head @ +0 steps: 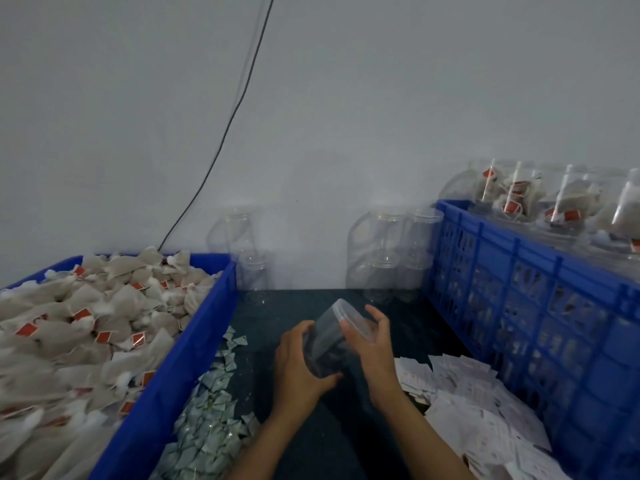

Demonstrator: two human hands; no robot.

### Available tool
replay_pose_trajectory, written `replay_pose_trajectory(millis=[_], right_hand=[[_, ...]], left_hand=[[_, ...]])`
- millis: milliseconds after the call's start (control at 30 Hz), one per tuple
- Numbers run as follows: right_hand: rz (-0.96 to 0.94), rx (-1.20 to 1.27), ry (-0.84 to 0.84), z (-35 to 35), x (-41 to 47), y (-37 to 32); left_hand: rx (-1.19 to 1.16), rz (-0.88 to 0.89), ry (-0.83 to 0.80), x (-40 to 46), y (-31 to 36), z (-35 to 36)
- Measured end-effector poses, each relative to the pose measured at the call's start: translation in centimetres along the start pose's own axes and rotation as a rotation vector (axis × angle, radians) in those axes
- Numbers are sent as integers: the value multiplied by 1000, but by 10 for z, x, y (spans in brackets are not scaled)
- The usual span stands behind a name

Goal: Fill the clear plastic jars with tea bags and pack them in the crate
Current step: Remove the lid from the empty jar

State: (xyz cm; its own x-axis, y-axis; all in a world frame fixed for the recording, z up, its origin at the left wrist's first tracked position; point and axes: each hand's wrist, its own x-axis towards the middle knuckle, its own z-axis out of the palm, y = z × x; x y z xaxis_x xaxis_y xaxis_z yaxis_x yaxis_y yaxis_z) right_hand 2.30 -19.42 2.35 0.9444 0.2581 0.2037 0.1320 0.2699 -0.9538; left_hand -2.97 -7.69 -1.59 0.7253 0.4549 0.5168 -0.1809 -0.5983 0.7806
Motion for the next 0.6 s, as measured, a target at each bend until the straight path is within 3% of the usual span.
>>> replay_pose_trajectory(millis=[200,433,600], right_hand=[[-45,-21,34,-7,4,22],[23,129,3,-8,4,26],[-17,24,0,-8,0,32]], left_hand=[[-51,70,-61,-5,-12,-3],[-781,-311,-209,-7,-8,-7],[-841,-488,-114,-1,-9,-3]])
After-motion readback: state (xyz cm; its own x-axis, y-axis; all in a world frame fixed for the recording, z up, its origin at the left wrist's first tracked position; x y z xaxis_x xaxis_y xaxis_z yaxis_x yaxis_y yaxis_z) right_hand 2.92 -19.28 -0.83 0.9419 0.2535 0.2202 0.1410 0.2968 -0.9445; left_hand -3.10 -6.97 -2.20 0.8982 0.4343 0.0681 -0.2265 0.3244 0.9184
